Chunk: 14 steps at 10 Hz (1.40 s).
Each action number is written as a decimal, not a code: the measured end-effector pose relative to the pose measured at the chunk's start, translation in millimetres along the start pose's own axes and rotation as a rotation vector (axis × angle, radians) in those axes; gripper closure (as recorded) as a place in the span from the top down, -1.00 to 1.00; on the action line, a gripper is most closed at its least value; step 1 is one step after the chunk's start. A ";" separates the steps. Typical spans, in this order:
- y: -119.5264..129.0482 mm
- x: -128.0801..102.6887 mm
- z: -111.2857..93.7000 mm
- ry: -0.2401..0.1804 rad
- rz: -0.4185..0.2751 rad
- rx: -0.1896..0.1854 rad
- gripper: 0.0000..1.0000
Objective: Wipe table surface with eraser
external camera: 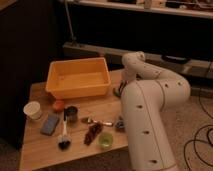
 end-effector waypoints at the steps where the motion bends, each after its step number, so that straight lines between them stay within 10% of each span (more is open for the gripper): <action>1: -3.5 10.7 -1.6 0.010 -0.017 0.010 -1.00; 14: -69.8 56.8 -5.6 0.087 0.030 0.044 -1.00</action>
